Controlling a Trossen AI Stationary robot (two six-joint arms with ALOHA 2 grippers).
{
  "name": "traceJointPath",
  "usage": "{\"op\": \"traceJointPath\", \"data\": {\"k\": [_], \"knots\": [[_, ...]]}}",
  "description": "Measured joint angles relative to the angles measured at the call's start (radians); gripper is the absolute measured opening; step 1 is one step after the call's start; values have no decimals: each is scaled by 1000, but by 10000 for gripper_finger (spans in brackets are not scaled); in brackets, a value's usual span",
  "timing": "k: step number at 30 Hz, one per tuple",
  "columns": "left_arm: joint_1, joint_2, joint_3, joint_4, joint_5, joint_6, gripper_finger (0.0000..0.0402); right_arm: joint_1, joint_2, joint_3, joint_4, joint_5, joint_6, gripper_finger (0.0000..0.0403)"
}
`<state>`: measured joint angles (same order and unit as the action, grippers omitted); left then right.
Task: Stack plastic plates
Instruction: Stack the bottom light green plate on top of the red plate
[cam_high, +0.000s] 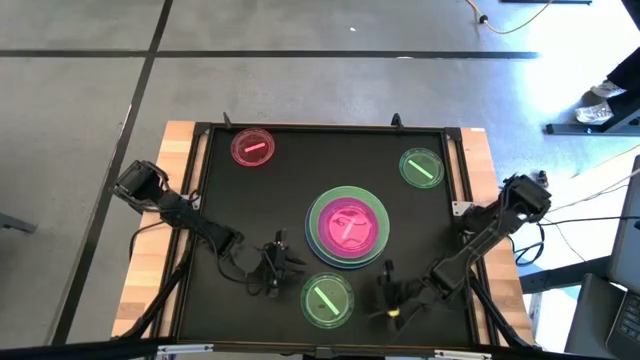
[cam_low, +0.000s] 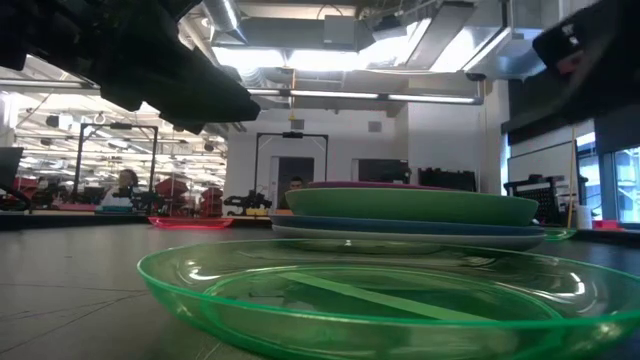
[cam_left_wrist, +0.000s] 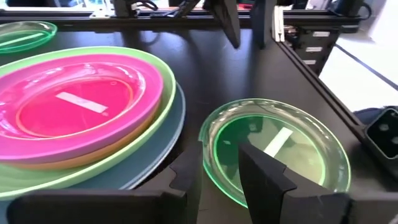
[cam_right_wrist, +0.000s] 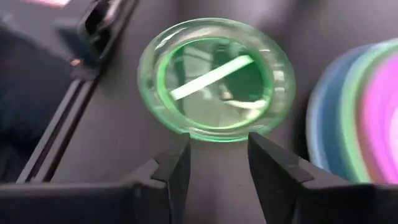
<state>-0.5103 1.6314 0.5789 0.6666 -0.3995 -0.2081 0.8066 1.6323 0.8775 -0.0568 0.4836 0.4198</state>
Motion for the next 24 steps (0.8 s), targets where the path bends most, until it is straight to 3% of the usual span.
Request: {"op": "traceJointPath", "data": {"k": [11,18,24], "knots": [[1,0,0,0,0,-53,95,-29,192,44,229,-136,-336,152],[-44,8,0,-3,-36,-125,95,-28,304,104,226,-172,-376,152],[-82,47,0,4,-110,-167,95,-33,347,121,246,-112,-375,150]]}}
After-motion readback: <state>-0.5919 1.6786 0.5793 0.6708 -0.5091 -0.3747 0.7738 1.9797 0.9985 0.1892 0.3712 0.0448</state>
